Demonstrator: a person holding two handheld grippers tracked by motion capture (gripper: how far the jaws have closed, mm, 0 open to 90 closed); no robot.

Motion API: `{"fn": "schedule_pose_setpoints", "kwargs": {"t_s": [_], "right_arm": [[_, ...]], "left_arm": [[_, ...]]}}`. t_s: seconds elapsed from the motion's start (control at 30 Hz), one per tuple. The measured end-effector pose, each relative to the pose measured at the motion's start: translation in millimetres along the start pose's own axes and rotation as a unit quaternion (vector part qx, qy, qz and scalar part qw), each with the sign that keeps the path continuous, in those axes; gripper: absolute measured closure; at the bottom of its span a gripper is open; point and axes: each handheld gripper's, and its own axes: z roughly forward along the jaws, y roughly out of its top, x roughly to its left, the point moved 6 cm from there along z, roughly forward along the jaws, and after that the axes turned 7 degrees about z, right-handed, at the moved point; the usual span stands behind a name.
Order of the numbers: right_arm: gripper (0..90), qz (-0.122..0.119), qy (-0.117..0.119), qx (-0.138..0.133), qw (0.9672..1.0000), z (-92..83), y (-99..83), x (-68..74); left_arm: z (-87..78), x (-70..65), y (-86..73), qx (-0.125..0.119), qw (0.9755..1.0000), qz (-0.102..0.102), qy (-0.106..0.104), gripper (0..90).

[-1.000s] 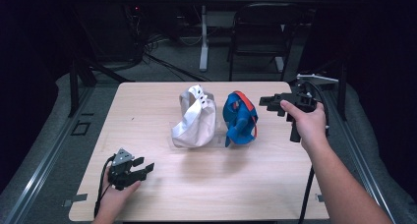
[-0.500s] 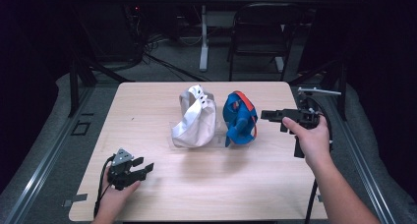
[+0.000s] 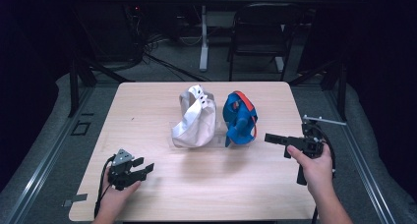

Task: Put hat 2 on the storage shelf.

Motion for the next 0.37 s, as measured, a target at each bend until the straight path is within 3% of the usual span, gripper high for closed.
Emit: {"fn": "schedule_pose_setpoints", "kwargs": {"t_s": [0.13,0.27,0.3,0.33,0.37], "right_arm": [[48.1,-0.011,-0.013,0.004,0.9999,2.1,-23.4,-20.5],[47.4,-0.017,-0.025,-0.003,0.9995,3.6,-35.7,-33.4],[46.3,-0.018,-0.039,-0.010,0.9990,4.8,-42.6,-43.1],[46.3,-0.018,-0.039,-0.010,0.9990,4.8,-42.6,-43.1],[44.8,-0.024,-0.057,-0.018,0.9979,6.8,-48.7,-54.2]], "left_arm": [[1.4,-2.1,0.2,-0.002,1.0000,-0.002,-0.002,48.5],[2.1,-5.2,0.4,0.003,1.0000,0.006,-0.004,48.5],[3.0,-9.3,1.1,0.005,0.9999,0.008,-0.009,48.5],[3.0,-9.3,1.1,0.005,0.9999,0.008,-0.009,48.6],[4.2,-12.4,2.0,0.001,0.9999,0.010,-0.012,48.6]]}}
